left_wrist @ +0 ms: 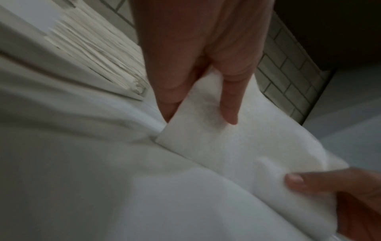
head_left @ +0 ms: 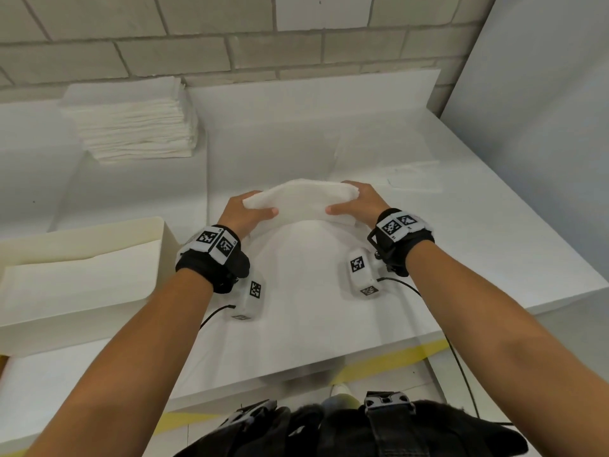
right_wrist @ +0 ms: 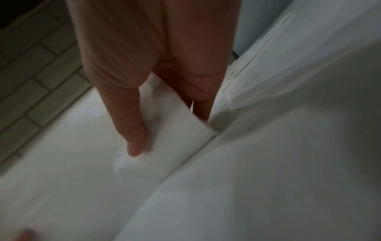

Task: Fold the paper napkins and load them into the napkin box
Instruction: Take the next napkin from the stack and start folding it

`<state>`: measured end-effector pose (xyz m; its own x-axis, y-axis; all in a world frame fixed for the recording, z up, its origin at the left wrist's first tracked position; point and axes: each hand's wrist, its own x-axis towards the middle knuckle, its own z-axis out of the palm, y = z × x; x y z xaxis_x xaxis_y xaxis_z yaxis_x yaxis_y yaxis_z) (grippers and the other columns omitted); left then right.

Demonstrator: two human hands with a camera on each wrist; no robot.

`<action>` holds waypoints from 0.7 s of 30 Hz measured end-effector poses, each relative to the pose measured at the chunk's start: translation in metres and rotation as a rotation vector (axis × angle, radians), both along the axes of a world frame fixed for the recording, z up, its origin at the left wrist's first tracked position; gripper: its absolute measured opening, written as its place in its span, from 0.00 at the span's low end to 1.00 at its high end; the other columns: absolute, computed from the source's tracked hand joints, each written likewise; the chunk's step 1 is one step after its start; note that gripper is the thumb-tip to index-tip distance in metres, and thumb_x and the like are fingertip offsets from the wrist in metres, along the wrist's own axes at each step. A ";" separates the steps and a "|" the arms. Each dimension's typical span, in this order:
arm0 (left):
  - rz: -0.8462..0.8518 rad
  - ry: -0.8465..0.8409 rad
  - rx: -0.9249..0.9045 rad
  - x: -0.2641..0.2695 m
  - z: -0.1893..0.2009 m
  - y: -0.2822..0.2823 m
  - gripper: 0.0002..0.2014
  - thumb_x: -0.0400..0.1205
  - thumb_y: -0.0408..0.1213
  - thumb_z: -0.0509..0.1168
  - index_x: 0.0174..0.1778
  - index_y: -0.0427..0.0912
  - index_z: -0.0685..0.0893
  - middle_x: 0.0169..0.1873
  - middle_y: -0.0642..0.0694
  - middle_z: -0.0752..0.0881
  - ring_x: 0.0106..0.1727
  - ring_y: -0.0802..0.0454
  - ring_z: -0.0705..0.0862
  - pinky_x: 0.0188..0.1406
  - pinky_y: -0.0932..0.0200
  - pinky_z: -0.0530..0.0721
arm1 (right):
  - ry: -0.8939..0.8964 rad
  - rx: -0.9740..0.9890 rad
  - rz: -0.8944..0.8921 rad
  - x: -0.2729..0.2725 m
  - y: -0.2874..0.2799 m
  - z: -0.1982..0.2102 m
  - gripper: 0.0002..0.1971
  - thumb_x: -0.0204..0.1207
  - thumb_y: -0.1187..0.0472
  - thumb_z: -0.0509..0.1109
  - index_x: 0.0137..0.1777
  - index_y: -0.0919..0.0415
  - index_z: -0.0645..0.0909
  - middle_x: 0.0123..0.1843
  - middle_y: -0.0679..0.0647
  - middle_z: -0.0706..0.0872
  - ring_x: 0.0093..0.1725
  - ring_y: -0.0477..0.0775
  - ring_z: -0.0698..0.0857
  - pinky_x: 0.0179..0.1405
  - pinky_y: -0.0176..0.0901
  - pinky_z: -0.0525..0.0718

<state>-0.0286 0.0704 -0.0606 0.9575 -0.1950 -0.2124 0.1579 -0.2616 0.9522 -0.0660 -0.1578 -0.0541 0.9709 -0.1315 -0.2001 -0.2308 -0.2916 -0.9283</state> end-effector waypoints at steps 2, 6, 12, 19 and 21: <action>0.039 -0.017 0.031 0.000 0.003 -0.001 0.12 0.73 0.28 0.74 0.51 0.41 0.86 0.52 0.39 0.86 0.57 0.39 0.84 0.62 0.45 0.80 | 0.034 -0.026 0.007 0.000 -0.003 -0.002 0.20 0.65 0.70 0.79 0.57 0.59 0.80 0.47 0.51 0.84 0.54 0.56 0.82 0.51 0.42 0.81; -0.002 -0.207 0.229 0.006 0.033 -0.007 0.17 0.75 0.31 0.73 0.60 0.33 0.84 0.57 0.37 0.86 0.59 0.42 0.84 0.58 0.53 0.81 | -0.166 -0.189 0.035 0.006 -0.009 0.024 0.33 0.64 0.64 0.81 0.69 0.54 0.73 0.63 0.51 0.79 0.66 0.50 0.77 0.65 0.41 0.75; -0.141 -0.537 0.454 0.000 0.094 -0.039 0.14 0.71 0.37 0.70 0.53 0.42 0.87 0.48 0.41 0.88 0.54 0.42 0.84 0.49 0.54 0.82 | -0.269 -0.492 0.316 0.024 0.021 0.075 0.20 0.69 0.65 0.77 0.62 0.63 0.81 0.52 0.52 0.82 0.54 0.49 0.80 0.47 0.32 0.74; 0.090 -0.276 -0.070 0.003 0.081 -0.053 0.43 0.74 0.34 0.73 0.81 0.44 0.54 0.66 0.44 0.77 0.68 0.49 0.76 0.69 0.52 0.75 | -0.255 0.249 0.005 0.025 0.020 0.062 0.17 0.72 0.71 0.73 0.61 0.66 0.80 0.58 0.61 0.86 0.56 0.60 0.86 0.57 0.51 0.85; 0.039 -0.188 -0.091 0.002 0.068 -0.062 0.36 0.74 0.35 0.71 0.76 0.39 0.63 0.64 0.42 0.80 0.65 0.47 0.80 0.65 0.49 0.80 | -0.231 0.273 0.016 0.025 0.020 0.055 0.19 0.72 0.71 0.73 0.63 0.66 0.79 0.60 0.62 0.86 0.59 0.60 0.85 0.59 0.51 0.84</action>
